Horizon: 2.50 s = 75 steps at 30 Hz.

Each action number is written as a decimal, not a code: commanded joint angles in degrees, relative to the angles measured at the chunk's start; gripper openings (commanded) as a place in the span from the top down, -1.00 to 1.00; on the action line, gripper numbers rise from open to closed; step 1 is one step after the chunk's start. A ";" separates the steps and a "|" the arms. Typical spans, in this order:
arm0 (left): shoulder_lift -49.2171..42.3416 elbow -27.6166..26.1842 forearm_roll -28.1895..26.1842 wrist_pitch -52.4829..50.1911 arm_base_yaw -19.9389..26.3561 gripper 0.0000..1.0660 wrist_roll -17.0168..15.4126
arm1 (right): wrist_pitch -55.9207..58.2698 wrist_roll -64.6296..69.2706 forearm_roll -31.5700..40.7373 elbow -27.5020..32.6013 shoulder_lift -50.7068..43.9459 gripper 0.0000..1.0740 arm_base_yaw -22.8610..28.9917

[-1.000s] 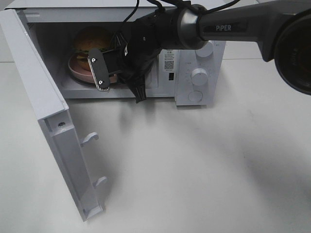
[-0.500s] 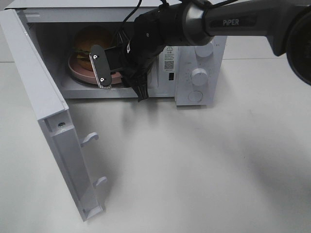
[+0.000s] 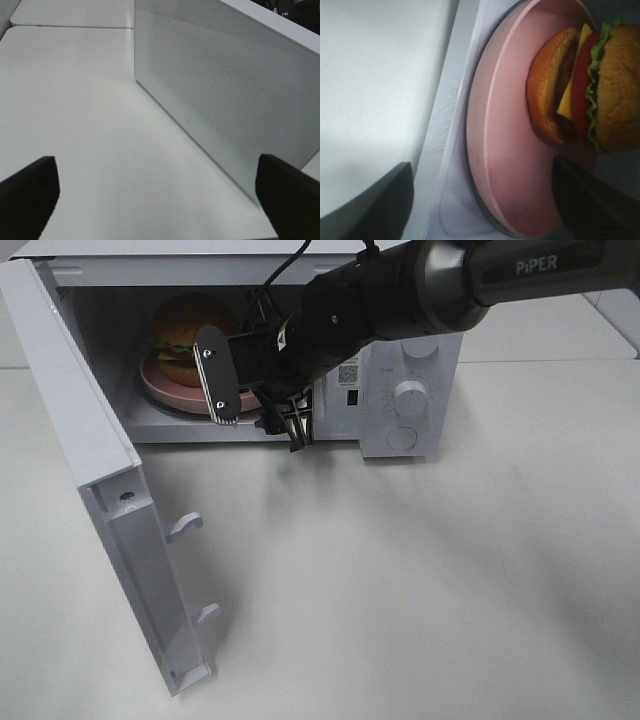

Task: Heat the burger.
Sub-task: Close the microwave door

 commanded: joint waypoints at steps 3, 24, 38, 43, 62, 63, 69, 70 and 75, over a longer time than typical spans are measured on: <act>-0.23 0.11 -0.06 -0.23 -0.11 -0.87 -0.06 | -2.06 0.74 -0.97 4.41 -3.90 -0.42 0.06; -0.23 0.11 -0.06 -0.23 -0.11 -0.87 -0.06 | -11.29 1.15 -1.55 28.07 -19.60 -0.42 0.06; -0.23 0.11 -0.06 -0.23 -0.11 -0.87 -0.06 | -13.29 14.04 -1.43 40.57 -28.65 -0.42 0.06; -0.23 0.11 -0.06 -0.23 -0.11 -0.87 -0.06 | -11.29 22.35 -1.38 44.12 -32.43 -0.42 0.06; -0.23 0.11 -0.06 -0.23 -0.11 -0.87 -0.06 | 14.38 70.30 -1.66 47.44 -48.41 -0.42 0.06; -0.23 0.11 -0.06 -0.23 -0.11 -0.87 -0.06 | 16.62 72.94 -1.66 47.44 -50.25 -0.42 0.06; -0.23 0.11 -0.06 -0.23 -0.11 -0.87 -0.06 | 26.36 77.06 -1.49 47.44 -54.55 -0.42 0.06; -0.23 0.11 -0.06 -0.23 -0.11 -0.87 -0.06 | 29.51 77.12 -1.49 47.44 -55.81 -0.42 0.06; -0.23 0.11 -0.06 -0.23 -0.11 -0.87 -0.06 | 34.32 77.23 -1.43 47.44 -58.44 -0.42 0.06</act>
